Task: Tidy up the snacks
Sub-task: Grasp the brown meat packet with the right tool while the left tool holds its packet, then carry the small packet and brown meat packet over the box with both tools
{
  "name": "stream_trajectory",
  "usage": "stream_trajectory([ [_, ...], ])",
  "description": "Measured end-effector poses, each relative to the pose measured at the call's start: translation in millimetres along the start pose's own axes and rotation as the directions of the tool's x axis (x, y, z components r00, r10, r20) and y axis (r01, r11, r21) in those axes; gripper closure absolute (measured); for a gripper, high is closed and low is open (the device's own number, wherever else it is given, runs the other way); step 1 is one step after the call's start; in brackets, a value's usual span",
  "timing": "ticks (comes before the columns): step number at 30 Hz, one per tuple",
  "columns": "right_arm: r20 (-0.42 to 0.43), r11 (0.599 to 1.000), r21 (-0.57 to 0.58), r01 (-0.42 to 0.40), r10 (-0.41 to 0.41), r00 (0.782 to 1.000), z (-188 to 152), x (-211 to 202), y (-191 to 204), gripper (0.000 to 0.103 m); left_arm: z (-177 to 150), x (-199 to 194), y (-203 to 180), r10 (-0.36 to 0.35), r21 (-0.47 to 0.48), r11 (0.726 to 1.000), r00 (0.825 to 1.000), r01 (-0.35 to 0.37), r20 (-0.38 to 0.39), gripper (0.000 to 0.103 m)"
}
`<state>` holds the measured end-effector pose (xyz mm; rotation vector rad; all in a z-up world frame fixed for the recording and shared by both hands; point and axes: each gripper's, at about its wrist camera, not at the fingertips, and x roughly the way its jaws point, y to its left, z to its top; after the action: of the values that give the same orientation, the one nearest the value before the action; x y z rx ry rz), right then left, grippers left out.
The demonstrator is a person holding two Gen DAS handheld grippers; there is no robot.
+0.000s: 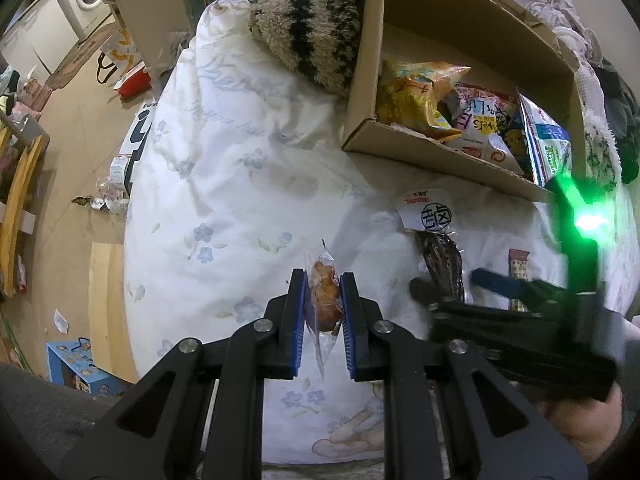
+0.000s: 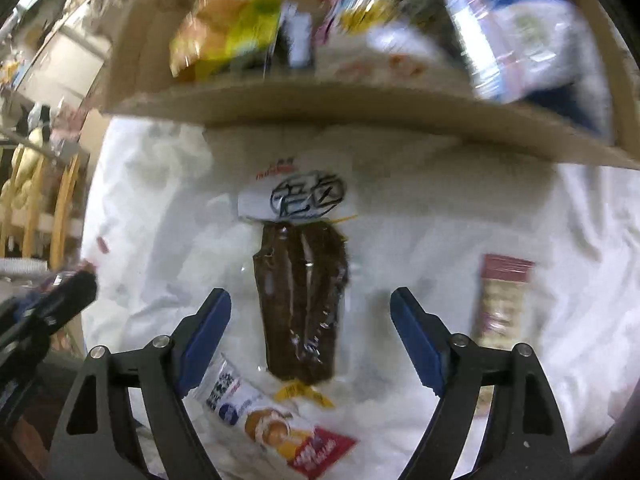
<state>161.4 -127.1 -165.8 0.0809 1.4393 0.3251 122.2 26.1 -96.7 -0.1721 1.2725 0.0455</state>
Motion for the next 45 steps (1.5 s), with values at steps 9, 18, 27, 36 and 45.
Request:
stream_trajectory([
  [9, 0.046, 0.997, -0.077, 0.002, 0.001, 0.999, -7, -8, 7, 0.06, 3, -4, -1, -0.025, -0.011, 1.0, 1.0, 0.025, 0.016, 0.089],
  [18, 0.07, 0.987, -0.058, -0.149, 0.153, 0.986, -26, -56, 14, 0.06, 5, -17, 1, -0.019, -0.024, 0.999, 0.998, 0.021, 0.068, 0.089],
  [27, 0.259, 0.973, -0.069, -0.22, 0.231, 0.938, -33, -138, -7, 0.06, 11, -37, -17, -0.022, 0.042, 0.999, 0.984, 0.015, 0.175, 0.089],
  [36, 0.428, 0.987, -0.017, -0.157, 0.149, 0.891, 21, -181, -45, 0.06, 71, -90, -41, -0.137, 0.146, 0.985, 0.921, 0.089, 0.365, 0.089],
  [45, 0.426, 0.985, 0.016, -0.173, 0.15, 0.892, 76, -154, -67, 0.059, 127, -49, -80, -0.141, 0.267, 0.962, 0.928, 0.047, 0.344, 0.089],
])
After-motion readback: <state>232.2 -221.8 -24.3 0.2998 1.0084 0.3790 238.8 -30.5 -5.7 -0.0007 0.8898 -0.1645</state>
